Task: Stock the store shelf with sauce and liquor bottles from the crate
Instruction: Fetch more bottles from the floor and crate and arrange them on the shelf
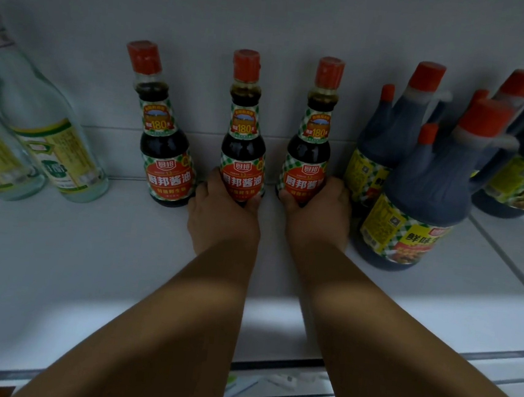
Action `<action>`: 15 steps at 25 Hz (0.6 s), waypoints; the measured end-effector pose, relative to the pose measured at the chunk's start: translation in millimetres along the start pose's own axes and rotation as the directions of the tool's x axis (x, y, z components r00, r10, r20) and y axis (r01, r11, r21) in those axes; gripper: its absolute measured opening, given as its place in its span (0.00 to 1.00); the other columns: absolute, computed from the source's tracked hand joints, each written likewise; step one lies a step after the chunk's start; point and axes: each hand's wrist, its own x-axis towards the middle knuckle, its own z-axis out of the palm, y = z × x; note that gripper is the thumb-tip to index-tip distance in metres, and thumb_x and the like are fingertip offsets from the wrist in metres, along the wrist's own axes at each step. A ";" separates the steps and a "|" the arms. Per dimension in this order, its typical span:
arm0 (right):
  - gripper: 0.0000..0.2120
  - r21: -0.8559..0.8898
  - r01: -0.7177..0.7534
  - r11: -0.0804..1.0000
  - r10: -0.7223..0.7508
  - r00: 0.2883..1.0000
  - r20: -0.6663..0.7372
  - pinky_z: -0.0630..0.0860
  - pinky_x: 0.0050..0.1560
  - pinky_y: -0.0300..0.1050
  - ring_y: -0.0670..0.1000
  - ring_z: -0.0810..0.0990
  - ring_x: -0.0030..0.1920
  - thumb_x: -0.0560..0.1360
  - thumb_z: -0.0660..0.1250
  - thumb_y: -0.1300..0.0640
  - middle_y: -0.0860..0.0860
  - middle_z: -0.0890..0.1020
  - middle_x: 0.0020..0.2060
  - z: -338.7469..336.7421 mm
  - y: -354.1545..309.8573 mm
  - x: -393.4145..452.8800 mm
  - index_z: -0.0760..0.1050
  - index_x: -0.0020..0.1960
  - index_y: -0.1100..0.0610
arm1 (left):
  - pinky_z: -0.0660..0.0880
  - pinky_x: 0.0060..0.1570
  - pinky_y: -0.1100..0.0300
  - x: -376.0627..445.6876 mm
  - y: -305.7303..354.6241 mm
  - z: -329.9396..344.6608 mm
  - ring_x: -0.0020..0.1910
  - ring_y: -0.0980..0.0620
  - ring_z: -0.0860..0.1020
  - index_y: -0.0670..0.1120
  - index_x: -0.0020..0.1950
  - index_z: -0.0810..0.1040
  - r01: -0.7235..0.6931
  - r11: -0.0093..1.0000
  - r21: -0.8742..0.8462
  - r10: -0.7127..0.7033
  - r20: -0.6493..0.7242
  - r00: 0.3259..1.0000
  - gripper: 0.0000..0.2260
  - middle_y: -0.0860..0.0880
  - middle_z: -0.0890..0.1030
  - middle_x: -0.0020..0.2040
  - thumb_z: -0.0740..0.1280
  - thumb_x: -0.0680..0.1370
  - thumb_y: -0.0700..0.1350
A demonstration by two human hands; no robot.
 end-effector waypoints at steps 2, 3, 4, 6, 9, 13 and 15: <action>0.34 -0.030 -0.003 1.000 0.003 1.000 0.001 0.68 0.65 0.53 0.60 0.68 0.68 0.71 0.73 0.42 0.58 0.71 0.66 0.1 -2.8 -1.0 0.64 0.67 0.59 | 0.68 0.65 0.47 0.7 -1.2 0.6 0.69 0.42 0.69 0.49 0.75 0.63 0.001 1.000 0.002 -0.001 -0.004 1.000 0.35 0.45 0.72 0.69 0.72 0.72 0.58; 0.34 -0.037 -0.002 0.999 0.002 1.000 0.002 0.67 0.65 0.53 0.60 0.68 0.68 0.71 0.73 0.42 0.58 0.71 0.66 0.3 -2.9 -1.2 0.64 0.67 0.59 | 0.68 0.65 0.47 1.3 -1.5 0.5 0.69 0.42 0.69 0.49 0.75 0.63 0.001 1.000 0.007 -0.001 -0.004 1.000 0.35 0.45 0.72 0.69 0.72 0.72 0.58; 0.34 -0.039 0.000 0.999 0.000 1.000 0.003 0.67 0.65 0.53 0.60 0.68 0.68 0.71 0.73 0.42 0.58 0.70 0.67 0.1 -2.3 -1.4 0.64 0.67 0.59 | 0.69 0.64 0.47 1.7 -1.9 0.5 0.68 0.42 0.69 0.49 0.75 0.63 -0.005 1.000 0.012 0.005 -0.004 1.000 0.35 0.45 0.72 0.69 0.72 0.72 0.58; 0.34 -0.044 0.010 0.999 -0.010 1.000 0.006 0.66 0.65 0.52 0.60 0.68 0.69 0.72 0.72 0.41 0.58 0.70 0.67 0.3 -0.8 -1.4 0.63 0.67 0.59 | 0.70 0.64 0.46 1.6 -1.8 1.3 0.68 0.42 0.70 0.49 0.75 0.63 -0.019 1.000 0.021 0.019 -0.004 1.000 0.35 0.45 0.73 0.69 0.72 0.72 0.58; 0.34 -0.073 0.023 0.997 -0.023 1.000 0.009 0.67 0.65 0.53 0.60 0.67 0.69 0.72 0.71 0.40 0.58 0.69 0.67 1.1 -1.2 -1.0 0.62 0.67 0.60 | 0.70 0.64 0.46 2.4 -2.6 2.1 0.69 0.42 0.69 0.49 0.75 0.63 -0.024 0.999 0.039 0.024 -0.005 1.000 0.35 0.45 0.72 0.69 0.71 0.73 0.58; 0.38 -0.072 0.016 0.997 -0.012 0.998 0.063 0.66 0.65 0.52 0.61 0.68 0.68 0.71 0.72 0.39 0.60 0.69 0.67 -7.3 -3.7 -5.1 0.61 0.68 0.61 | 0.71 0.65 0.44 0.9 1.4 0.1 0.68 0.41 0.70 0.47 0.74 0.64 0.005 1.000 0.022 -0.005 0.020 1.000 0.37 0.44 0.72 0.69 0.73 0.71 0.58; 0.37 -0.085 0.060 0.995 -0.052 0.994 0.096 0.66 0.65 0.51 0.61 0.68 0.68 0.71 0.71 0.40 0.60 0.69 0.67 -19.9 -8.0 -16.5 0.61 0.68 0.61 | 0.69 0.67 0.45 -7.1 6.2 -10.3 0.70 0.40 0.68 0.44 0.75 0.62 0.011 1.000 0.005 -0.011 0.031 0.999 0.39 0.41 0.70 0.70 0.74 0.70 0.55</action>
